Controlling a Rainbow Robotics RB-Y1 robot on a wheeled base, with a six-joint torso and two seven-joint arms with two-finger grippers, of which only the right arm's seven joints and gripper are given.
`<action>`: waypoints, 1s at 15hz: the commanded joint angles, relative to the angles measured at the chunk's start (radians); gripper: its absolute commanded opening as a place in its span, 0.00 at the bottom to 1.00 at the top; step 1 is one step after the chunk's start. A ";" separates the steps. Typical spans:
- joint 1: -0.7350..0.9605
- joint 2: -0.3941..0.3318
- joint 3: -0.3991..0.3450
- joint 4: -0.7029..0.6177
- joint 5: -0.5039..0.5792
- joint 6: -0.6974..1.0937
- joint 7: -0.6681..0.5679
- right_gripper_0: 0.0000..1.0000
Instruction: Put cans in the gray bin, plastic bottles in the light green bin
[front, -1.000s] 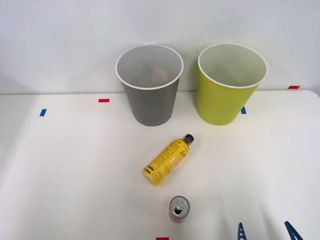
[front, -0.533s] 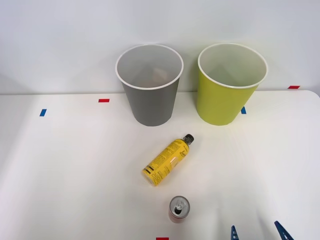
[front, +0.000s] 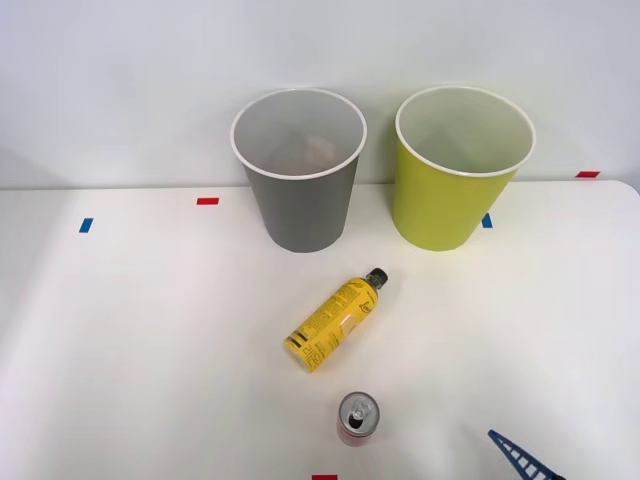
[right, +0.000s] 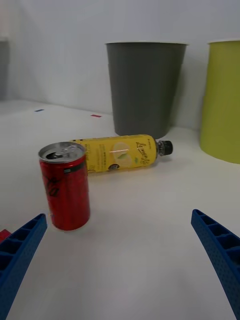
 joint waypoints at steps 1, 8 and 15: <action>-0.056 -0.049 0.073 0.001 -0.039 0.001 0.024 1.00; -0.168 -0.048 0.138 0.093 -0.079 -0.021 0.050 1.00; -0.277 -0.003 0.189 0.099 -0.071 0.062 0.072 1.00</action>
